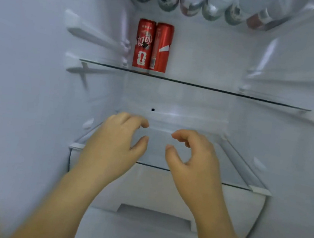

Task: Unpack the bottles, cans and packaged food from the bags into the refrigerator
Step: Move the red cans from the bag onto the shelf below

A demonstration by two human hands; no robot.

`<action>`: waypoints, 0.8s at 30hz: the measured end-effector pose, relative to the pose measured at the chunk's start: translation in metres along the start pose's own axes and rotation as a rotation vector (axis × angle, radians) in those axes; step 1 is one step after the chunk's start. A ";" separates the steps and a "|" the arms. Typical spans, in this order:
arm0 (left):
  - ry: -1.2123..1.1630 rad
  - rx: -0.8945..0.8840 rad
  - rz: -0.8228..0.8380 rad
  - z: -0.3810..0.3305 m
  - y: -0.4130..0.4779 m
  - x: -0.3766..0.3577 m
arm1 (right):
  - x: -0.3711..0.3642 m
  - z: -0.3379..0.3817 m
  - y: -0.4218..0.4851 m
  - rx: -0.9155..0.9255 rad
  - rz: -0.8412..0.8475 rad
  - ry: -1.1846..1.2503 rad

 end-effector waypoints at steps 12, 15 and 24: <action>-0.134 0.063 0.046 -0.015 -0.045 -0.041 | 0.009 -0.041 -0.045 0.015 -0.211 -0.047; -0.157 -0.011 0.105 -0.023 -0.055 -0.047 | 0.013 -0.044 -0.059 -0.035 -0.211 -0.092; -0.283 -0.186 0.296 -0.038 -0.093 -0.063 | 0.020 -0.034 -0.128 -0.232 -0.280 -0.305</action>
Point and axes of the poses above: each hand's wrist, its own y-axis towards the middle knuckle, its own x-axis out of the back of the hand, z = x × y, the point moved 7 cm from there along y, towards the middle knuckle, and after that the axes turned 12 degrees about y, right-handed, at the moved point
